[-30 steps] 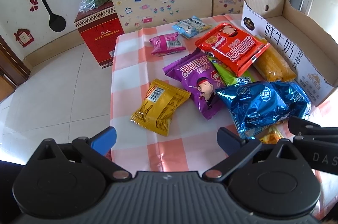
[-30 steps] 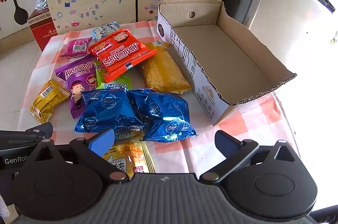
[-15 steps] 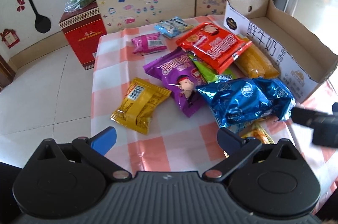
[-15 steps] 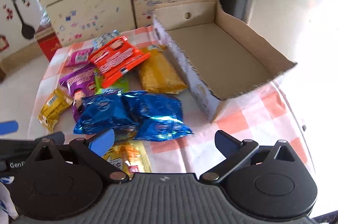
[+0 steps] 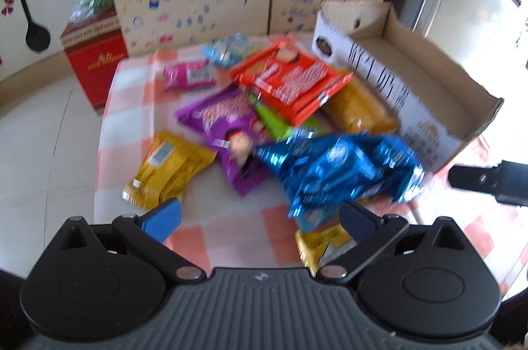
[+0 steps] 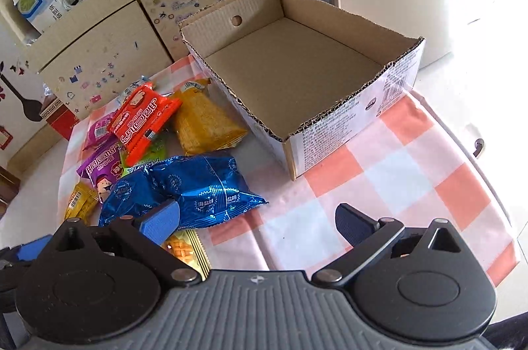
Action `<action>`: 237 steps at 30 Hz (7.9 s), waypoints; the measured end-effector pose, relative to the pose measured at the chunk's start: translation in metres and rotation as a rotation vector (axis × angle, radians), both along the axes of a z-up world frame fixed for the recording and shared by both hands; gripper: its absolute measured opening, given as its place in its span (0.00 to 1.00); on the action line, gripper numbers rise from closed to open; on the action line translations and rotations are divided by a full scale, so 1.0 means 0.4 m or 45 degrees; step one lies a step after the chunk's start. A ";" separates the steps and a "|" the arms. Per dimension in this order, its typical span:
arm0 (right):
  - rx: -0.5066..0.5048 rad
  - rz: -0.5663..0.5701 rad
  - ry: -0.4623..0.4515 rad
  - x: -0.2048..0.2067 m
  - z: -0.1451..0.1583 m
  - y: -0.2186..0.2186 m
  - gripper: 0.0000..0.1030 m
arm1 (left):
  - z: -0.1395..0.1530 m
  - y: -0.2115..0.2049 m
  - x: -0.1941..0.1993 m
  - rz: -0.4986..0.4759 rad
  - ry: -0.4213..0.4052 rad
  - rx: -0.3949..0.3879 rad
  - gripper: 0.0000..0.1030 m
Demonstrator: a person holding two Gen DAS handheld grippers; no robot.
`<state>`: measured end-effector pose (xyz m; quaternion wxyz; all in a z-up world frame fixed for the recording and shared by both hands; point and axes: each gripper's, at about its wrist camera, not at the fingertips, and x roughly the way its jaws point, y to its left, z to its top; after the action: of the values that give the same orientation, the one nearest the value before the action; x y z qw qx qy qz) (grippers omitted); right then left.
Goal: Organize snacks
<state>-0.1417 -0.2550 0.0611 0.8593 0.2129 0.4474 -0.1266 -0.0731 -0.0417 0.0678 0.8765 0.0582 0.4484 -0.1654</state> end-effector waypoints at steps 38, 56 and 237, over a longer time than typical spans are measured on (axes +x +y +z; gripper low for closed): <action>0.066 0.076 0.018 0.119 -0.112 0.037 0.98 | -0.094 0.012 0.093 0.108 0.086 -0.045 0.98; -0.058 0.208 -0.048 0.125 -0.107 0.085 0.75 | -0.154 0.004 0.079 0.121 0.160 0.058 0.92; -0.312 0.855 0.137 0.222 -0.161 0.317 0.90 | -0.167 0.143 0.257 -0.062 0.134 0.153 0.98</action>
<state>-0.0530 -0.1284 -0.0031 0.8474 -0.0573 0.5184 0.0992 0.0297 0.0157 0.0011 0.8423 0.1128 0.5013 -0.1624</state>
